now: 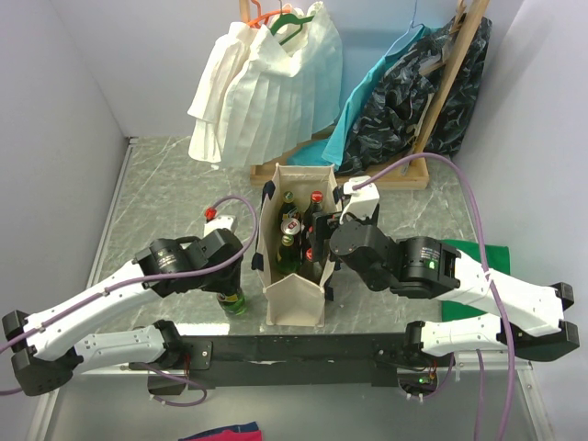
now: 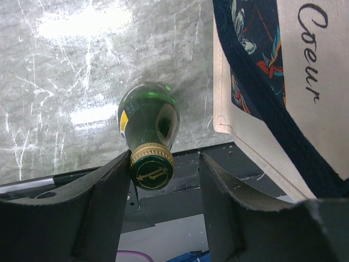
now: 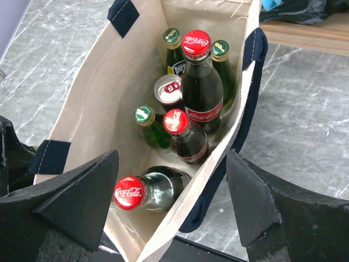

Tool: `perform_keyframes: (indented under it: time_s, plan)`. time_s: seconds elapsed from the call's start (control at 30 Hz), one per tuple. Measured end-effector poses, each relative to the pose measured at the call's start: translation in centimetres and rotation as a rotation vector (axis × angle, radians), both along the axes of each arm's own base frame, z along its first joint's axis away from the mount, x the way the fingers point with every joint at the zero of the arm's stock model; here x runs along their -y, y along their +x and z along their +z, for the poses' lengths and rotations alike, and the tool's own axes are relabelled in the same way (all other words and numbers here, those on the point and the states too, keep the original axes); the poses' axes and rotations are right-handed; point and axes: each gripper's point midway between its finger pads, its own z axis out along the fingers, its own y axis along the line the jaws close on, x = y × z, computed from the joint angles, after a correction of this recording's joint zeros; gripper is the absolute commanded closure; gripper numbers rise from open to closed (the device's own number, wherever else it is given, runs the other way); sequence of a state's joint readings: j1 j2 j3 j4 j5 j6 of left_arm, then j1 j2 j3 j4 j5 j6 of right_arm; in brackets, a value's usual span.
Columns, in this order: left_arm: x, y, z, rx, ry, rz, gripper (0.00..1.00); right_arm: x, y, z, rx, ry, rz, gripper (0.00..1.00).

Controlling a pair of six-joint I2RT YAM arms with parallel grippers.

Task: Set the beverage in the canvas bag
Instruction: Pick up the drink from the center of the board.

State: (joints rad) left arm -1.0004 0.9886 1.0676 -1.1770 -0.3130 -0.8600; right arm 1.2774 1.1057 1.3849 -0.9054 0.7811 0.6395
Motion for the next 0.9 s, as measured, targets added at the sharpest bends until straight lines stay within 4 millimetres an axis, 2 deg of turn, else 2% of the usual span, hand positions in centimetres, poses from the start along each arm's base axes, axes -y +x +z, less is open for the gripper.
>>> perform_keyframes:
  time_s: [0.2,0.4,0.5,0.57,0.6,0.63,0.7,0.73,0.9]
  plan:
    - [0.04,0.30,-0.38,-0.003,0.009,0.010,0.45,0.17,0.07,0.09,0.001,0.003,-0.004,0.14]
    - [-0.15,0.48,-0.84,-0.006,0.027,0.021,0.53,0.40,0.06,0.29,0.003,0.010,-0.006,0.14]
    - [-0.24,0.60,-0.85,-0.002,0.031,0.025,0.60,0.44,0.07,0.31,0.003,0.011,-0.007,0.14]
    - [-0.27,0.66,-0.83,0.001,0.032,0.027,0.69,0.45,0.08,0.30,0.003,0.011,-0.008,0.14]
    - [-0.29,0.67,-0.83,0.001,0.033,0.029,0.75,0.46,0.08,0.30,0.003,0.010,-0.007,0.14]
    - [-0.28,0.70,-0.82,0.002,0.032,0.029,0.86,0.46,0.08,0.29,0.003,0.010,-0.008,0.14]
    - [-0.21,0.75,-0.79,0.005,0.029,0.030,0.96,0.46,0.09,0.29,0.003,0.010,-0.008,0.14]
    - [-0.21,0.79,-0.77,0.007,0.030,0.027,0.99,0.47,0.09,0.28,0.003,0.009,-0.008,0.14]
    - [-0.14,0.88,-0.87,0.005,0.035,0.029,0.99,0.47,0.09,0.28,0.003,0.009,-0.007,0.14]
